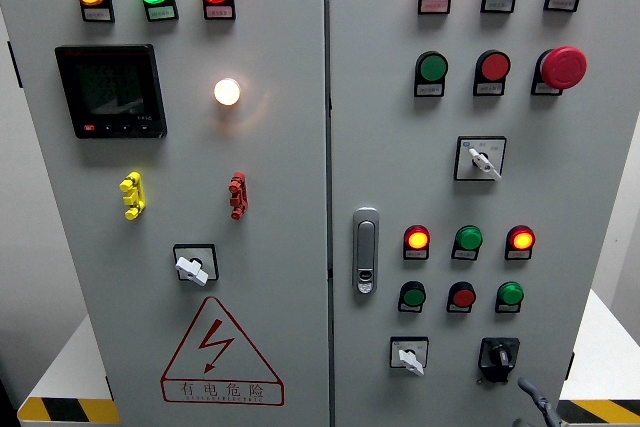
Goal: Trip black knob to open circuit
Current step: 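Raise the right hand up to the black rotary knob, then grip the black rotary knob with the right hand and twist it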
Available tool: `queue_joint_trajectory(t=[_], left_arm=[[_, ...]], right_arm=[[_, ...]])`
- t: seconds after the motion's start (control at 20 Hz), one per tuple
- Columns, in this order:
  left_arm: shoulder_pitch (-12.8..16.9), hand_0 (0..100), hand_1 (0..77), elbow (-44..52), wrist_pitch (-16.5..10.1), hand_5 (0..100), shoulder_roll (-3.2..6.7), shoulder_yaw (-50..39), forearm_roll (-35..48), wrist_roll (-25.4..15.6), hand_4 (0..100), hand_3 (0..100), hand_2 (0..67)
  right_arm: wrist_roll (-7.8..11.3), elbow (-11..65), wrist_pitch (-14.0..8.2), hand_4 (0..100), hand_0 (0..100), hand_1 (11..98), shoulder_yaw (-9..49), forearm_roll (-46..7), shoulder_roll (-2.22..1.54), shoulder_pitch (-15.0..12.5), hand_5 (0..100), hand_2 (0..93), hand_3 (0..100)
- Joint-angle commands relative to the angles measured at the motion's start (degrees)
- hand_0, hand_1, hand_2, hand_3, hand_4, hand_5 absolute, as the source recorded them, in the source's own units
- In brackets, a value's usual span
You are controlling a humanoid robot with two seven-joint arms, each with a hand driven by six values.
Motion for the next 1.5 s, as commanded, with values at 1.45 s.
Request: queue_joint_trajectory(t=[1.45], left_arm=[[-0.1,0,0.0,0.0,0.0,9,0.0,0.0,0.0,0.0,10,26,19.4]], right_arm=[[-2.32,-2.4,0.0,98,100,53.2,-2.0,3.2,0.09,4.2,100,0.0,92]])
